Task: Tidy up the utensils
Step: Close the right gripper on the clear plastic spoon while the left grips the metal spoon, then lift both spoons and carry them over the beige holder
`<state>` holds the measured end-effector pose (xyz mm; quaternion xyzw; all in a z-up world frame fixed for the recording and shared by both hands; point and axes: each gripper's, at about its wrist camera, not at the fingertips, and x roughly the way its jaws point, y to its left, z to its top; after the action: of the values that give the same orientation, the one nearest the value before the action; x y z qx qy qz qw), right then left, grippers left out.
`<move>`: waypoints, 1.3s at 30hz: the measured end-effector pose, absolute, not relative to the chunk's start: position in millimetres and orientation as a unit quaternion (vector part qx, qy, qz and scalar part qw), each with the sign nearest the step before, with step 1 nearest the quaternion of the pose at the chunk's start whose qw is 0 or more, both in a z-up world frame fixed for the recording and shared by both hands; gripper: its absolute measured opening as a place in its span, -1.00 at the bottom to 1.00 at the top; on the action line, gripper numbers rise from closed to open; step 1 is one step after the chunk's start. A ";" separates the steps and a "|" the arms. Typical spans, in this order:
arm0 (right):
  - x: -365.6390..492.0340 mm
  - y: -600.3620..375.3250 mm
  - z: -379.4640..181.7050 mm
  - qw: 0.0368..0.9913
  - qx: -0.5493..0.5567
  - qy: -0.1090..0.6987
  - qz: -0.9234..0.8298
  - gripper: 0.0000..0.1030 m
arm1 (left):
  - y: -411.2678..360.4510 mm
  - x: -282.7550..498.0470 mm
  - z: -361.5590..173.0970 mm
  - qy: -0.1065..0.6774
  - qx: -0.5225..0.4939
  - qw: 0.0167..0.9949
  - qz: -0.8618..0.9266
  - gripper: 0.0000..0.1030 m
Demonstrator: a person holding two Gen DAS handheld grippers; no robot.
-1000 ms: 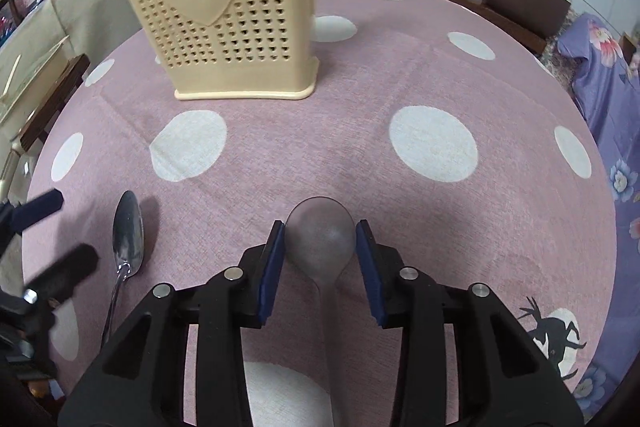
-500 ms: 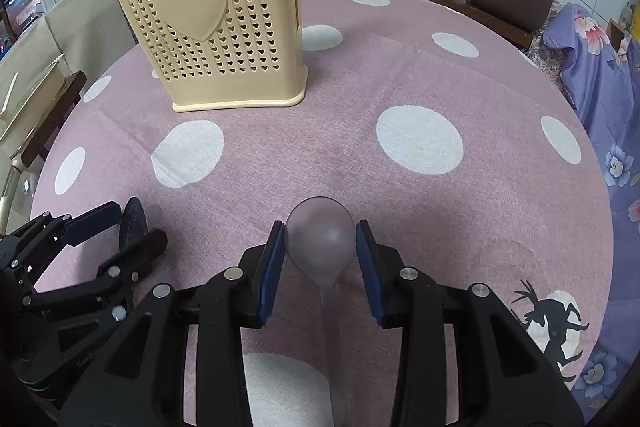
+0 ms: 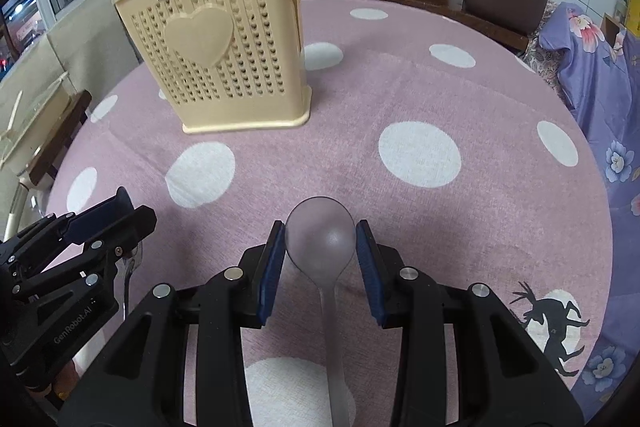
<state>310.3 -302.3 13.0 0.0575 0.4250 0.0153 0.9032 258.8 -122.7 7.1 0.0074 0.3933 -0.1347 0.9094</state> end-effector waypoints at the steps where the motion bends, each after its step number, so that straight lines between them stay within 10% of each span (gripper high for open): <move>1: 308.4 -303.1 18.7 0.906 0.061 0.418 0.016 -0.29 | -120.7 258.2 11.9 0.387 0.004 0.912 -0.136 -0.29; 39: 278.9 -296.6 101.7 0.947 0.098 0.300 0.054 -0.29 | -90.3 255.9 84.7 0.285 -0.031 0.946 -0.155 -0.30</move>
<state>278.9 -296.6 101.7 0.0976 0.3003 0.0535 0.9473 255.9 -90.3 84.7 -0.0312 0.2845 -0.1546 0.9456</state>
